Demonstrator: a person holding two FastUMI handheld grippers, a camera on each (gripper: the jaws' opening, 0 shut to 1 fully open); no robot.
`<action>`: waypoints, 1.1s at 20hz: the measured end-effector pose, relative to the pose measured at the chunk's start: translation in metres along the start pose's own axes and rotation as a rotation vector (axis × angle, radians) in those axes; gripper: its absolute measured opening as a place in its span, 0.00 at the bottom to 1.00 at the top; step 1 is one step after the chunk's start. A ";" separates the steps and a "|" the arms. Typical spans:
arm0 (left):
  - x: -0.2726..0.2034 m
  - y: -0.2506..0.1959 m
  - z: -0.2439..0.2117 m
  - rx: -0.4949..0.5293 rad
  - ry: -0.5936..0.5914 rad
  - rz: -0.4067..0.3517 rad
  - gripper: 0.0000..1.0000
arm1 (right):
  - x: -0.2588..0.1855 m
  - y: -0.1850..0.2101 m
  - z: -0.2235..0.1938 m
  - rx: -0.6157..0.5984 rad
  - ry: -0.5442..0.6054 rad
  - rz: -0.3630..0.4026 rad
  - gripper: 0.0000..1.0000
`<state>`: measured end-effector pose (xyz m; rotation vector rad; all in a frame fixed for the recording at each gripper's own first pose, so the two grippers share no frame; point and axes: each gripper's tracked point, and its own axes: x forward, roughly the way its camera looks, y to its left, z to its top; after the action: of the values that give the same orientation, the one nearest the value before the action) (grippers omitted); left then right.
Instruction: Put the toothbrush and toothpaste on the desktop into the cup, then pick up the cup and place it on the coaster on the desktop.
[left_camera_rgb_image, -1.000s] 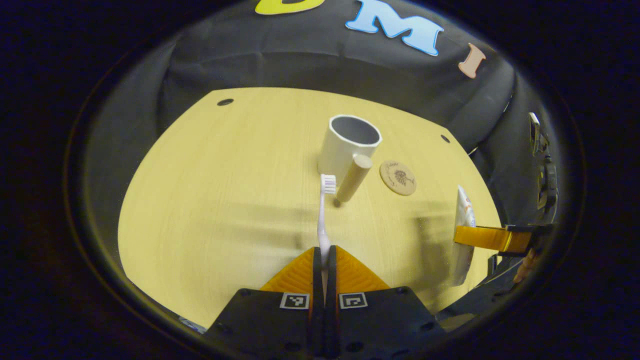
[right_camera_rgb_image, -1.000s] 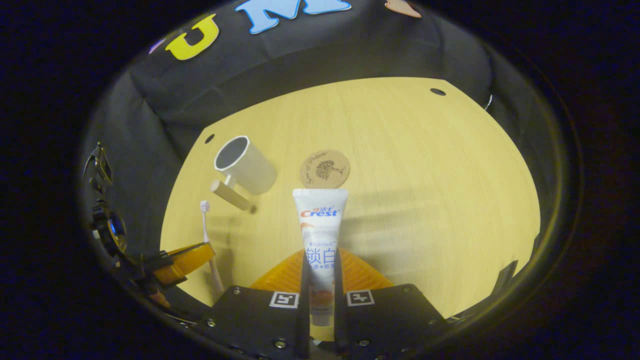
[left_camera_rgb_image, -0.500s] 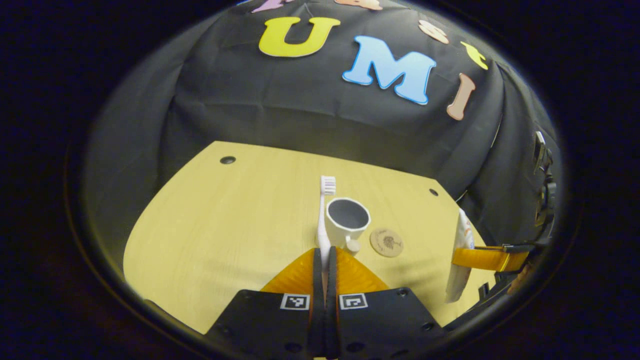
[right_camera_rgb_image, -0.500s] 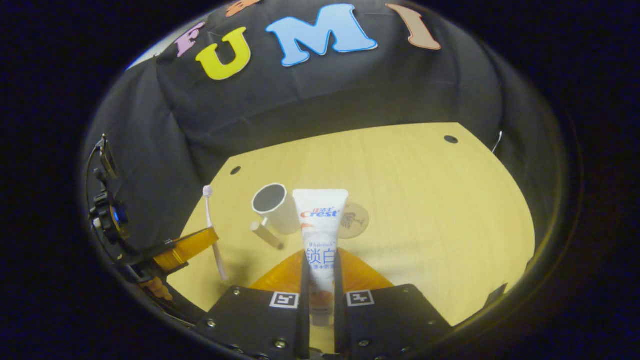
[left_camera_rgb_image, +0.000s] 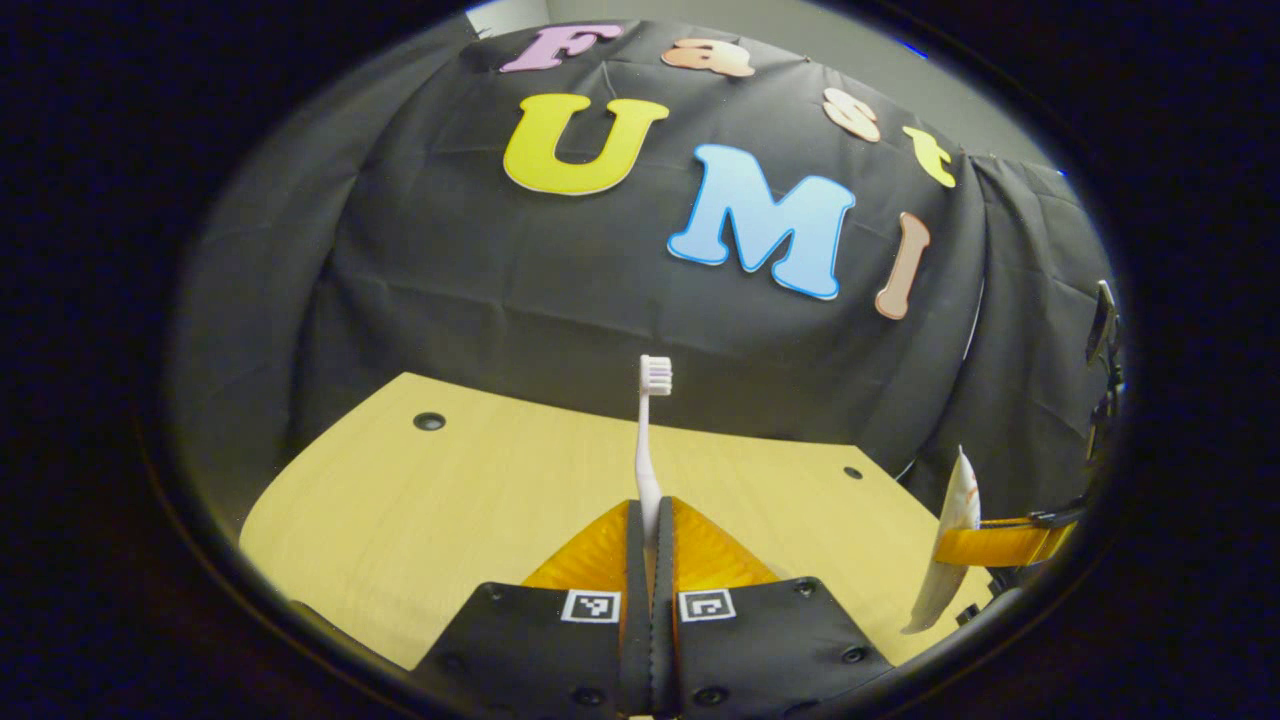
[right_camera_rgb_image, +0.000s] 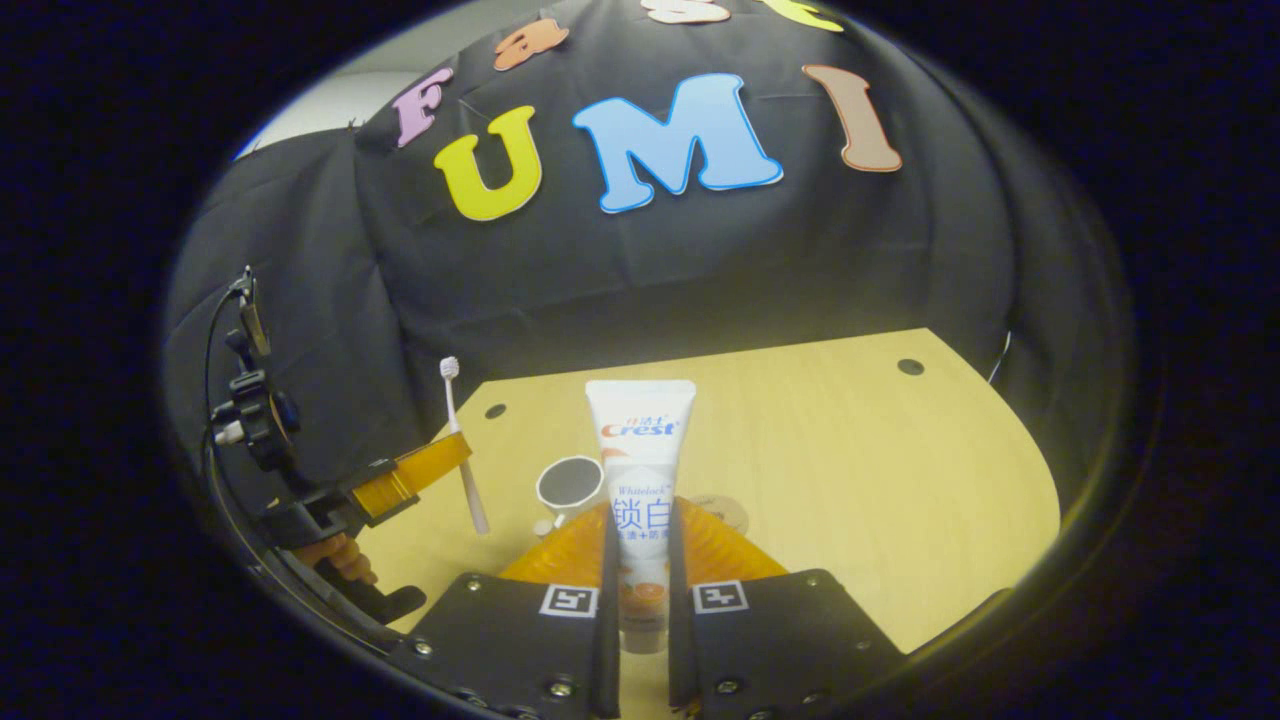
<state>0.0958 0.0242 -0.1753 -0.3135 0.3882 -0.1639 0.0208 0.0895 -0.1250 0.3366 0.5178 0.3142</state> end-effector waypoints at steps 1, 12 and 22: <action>0.008 -0.003 0.002 -0.006 -0.016 -0.013 0.07 | 0.002 -0.001 -0.002 -0.002 0.003 -0.001 0.20; 0.094 -0.020 -0.015 -0.058 -0.021 -0.095 0.07 | 0.012 -0.004 -0.017 -0.008 0.066 -0.038 0.20; 0.099 -0.021 -0.070 -0.045 0.128 -0.088 0.12 | 0.011 -0.002 -0.016 -0.029 0.069 -0.026 0.20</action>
<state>0.1570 -0.0361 -0.2638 -0.3658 0.5058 -0.2631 0.0219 0.0955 -0.1438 0.2912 0.5843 0.3082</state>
